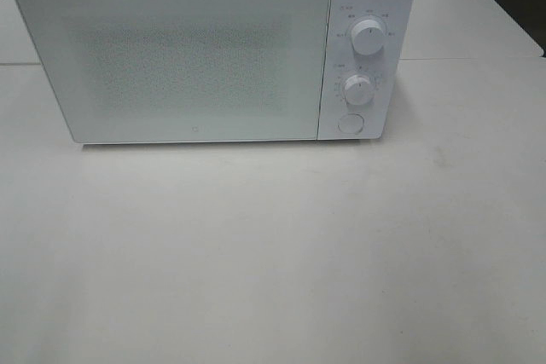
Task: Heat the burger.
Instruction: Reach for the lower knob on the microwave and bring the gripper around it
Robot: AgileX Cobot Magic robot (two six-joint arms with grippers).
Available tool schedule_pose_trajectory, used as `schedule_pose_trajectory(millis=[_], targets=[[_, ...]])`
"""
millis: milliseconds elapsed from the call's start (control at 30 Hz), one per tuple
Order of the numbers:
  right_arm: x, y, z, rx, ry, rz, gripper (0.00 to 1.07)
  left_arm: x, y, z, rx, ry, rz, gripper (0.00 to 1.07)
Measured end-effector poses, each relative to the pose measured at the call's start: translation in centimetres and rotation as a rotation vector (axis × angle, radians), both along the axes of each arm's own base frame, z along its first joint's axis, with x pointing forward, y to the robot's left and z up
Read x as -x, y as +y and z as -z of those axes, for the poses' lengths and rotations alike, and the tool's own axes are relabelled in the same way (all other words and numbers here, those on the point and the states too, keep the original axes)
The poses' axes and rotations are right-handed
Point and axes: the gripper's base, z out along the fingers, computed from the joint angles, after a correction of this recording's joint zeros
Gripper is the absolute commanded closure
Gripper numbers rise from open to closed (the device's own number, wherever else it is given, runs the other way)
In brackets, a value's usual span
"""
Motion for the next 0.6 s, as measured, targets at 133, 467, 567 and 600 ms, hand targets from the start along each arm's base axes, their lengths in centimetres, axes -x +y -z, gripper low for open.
schedule_pose_trajectory(millis=[133, 467, 567, 600], targets=[[-1.4, 0.2, 0.1, 0.001, -0.007, -0.011, 0.32, 0.0, 0.0, 0.0, 0.0, 0.0, 0.0, 0.08], [-6.1, 1.0, 1.2, 0.0, -0.001, -0.046, 0.32, 0.0, 0.0, 0.0, 0.0, 0.0, 0.0, 0.08], [-7.6, 1.2, 1.9, -0.003, 0.001, -0.056, 0.32, 0.0, 0.0, 0.0, 0.0, 0.0, 0.0, 0.08], [-7.6, 1.2, 1.9, -0.003, 0.001, -0.056, 0.32, 0.0, 0.0, 0.0, 0.0, 0.0, 0.0, 0.08]])
